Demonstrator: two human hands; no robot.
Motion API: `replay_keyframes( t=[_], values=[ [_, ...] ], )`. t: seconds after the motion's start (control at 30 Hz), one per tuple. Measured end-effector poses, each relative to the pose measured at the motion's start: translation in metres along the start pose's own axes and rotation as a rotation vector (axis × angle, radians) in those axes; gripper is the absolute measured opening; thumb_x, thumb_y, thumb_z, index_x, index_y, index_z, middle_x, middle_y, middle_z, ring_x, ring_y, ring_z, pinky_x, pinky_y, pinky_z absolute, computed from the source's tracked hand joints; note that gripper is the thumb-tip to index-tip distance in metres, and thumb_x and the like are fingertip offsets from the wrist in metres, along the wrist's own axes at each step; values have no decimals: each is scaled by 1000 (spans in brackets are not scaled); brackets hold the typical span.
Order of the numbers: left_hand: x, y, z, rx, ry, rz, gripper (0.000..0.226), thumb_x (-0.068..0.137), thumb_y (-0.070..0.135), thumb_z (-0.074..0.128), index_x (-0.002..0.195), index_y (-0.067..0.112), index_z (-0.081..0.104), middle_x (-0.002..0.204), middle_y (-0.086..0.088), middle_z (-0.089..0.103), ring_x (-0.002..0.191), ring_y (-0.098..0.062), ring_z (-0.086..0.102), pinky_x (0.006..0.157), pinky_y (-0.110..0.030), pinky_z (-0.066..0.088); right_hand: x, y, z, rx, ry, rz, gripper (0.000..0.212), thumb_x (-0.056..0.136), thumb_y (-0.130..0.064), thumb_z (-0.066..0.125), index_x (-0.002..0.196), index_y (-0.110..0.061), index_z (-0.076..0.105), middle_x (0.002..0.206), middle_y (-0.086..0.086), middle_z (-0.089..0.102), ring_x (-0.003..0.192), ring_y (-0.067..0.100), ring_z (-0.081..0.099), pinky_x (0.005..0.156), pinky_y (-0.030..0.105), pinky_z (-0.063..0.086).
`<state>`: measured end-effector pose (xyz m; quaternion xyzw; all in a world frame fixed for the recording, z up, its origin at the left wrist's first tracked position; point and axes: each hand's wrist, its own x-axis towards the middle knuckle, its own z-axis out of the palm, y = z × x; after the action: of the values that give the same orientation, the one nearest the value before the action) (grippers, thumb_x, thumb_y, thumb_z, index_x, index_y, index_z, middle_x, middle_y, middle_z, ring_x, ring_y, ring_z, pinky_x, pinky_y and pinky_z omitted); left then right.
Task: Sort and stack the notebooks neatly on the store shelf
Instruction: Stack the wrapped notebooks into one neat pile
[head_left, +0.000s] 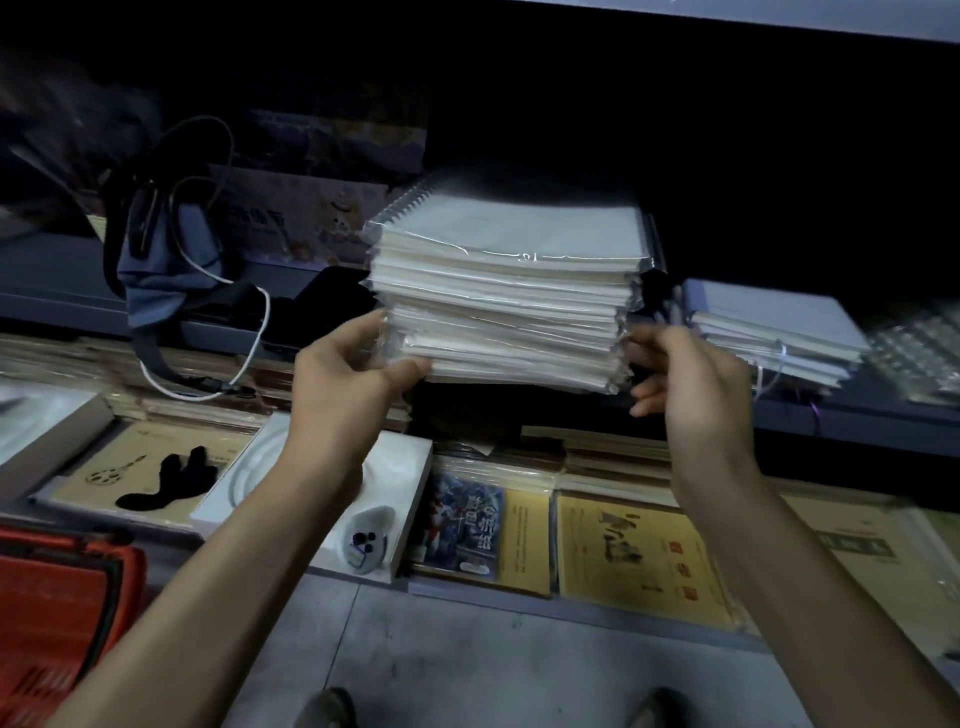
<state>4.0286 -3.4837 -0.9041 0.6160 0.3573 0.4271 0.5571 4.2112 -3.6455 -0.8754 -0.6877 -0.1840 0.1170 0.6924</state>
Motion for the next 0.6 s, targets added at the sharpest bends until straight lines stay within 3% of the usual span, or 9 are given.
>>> replay_keyframes(
  t=[0.1, 0.2, 0.27, 0.33, 0.43, 0.53, 0.6],
  values=[
    [-5, 0, 8, -65, 65, -34, 51, 89, 2, 79, 136, 15, 65, 109, 2, 74, 87, 6, 71, 71, -5, 52, 7, -7, 9, 109, 9, 13, 25, 106, -19, 49, 113, -16, 73, 91, -6, 72, 71, 4, 63, 61, 18, 49],
    [-9, -2, 11, -121, 92, -87, 52, 92, 5, 77, 141, 15, 61, 116, -16, 70, 94, -20, 75, 73, -14, 57, 2, -10, 21, 167, -28, 65, 24, 107, -29, 50, 94, -27, 70, 72, -19, 69, 72, 1, 63, 73, 23, 47],
    [-10, -2, 9, -174, 70, -125, 51, 95, 4, 75, 142, 12, 59, 104, -20, 64, 91, -25, 73, 70, -15, 58, 4, -11, 26, 83, -9, 80, 32, 107, -40, 47, 83, -31, 65, 67, -17, 64, 74, 8, 59, 79, 33, 43],
    [-8, -1, 6, -188, 44, -166, 49, 94, 4, 75, 139, 14, 59, 97, -15, 64, 89, -22, 72, 71, -17, 58, 8, -16, 28, 66, -14, 101, 39, 106, -48, 44, 76, -31, 62, 62, -14, 58, 65, 7, 55, 72, 32, 43],
    [-3, 3, -1, -159, -1, -220, 55, 88, 6, 81, 139, 16, 63, 100, -11, 69, 89, -18, 69, 69, -19, 54, 15, -25, 31, 301, -77, 145, 43, 109, -46, 39, 73, -29, 55, 48, -15, 50, 42, -1, 43, 47, 18, 34],
    [2, 4, -2, -182, -33, -240, 54, 86, 2, 81, 136, 16, 64, 97, -4, 71, 76, -3, 71, 62, -7, 51, 17, -31, 37, 359, -53, 218, 53, 106, -52, 41, 61, -27, 54, 43, -12, 41, 35, 2, 33, 38, 19, 23],
    [2, 3, -2, -213, -39, -241, 56, 87, -1, 79, 139, 14, 64, 97, -7, 69, 68, 3, 69, 67, -2, 50, 20, -33, 42, 349, -35, 239, 67, 104, -55, 42, 47, -23, 56, 40, -11, 38, 33, 3, 29, 36, 20, 20]
  ],
)
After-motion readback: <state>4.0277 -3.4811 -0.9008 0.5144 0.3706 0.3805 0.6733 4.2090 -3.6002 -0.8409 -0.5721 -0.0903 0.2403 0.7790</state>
